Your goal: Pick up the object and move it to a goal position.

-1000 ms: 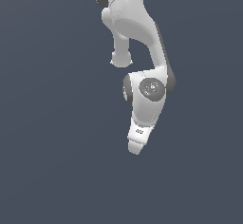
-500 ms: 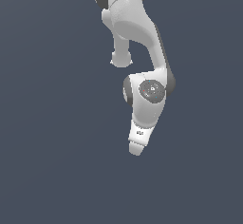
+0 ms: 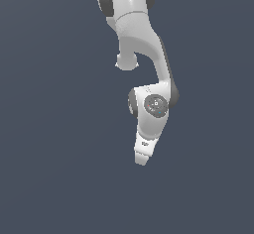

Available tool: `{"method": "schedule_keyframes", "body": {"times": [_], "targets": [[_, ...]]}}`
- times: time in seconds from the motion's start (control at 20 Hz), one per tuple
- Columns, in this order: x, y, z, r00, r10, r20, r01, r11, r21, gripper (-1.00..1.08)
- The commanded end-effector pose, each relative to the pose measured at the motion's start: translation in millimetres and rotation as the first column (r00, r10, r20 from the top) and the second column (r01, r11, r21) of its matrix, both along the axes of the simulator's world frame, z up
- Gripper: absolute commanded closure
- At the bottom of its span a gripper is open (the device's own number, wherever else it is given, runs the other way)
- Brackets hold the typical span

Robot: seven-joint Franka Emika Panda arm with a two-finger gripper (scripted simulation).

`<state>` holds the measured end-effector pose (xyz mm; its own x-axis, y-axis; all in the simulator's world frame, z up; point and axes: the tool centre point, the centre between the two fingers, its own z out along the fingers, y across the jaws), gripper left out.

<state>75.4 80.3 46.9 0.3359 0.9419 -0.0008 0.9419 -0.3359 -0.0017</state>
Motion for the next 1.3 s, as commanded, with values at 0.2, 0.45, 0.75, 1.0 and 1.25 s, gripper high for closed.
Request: {"method": "schedule_keyframes", "body": {"times": [0.2, 0.45, 0.75, 1.0, 1.25], "targets": [[2, 0, -4, 1.000, 0.000, 0.002, 0.000, 1.000, 0.000, 1.08], [2, 0, -4, 1.000, 0.000, 0.002, 0.000, 1.000, 0.000, 1.08], [2, 1, -4, 1.000, 0.000, 0.002, 0.000, 1.000, 0.000, 1.08], [4, 18, 0, 1.000, 0.000, 0.002, 0.000, 1.000, 0.000, 1.08], [8, 56, 9, 1.000, 0.000, 0.002, 0.000, 1.000, 0.000, 1.08]]}}
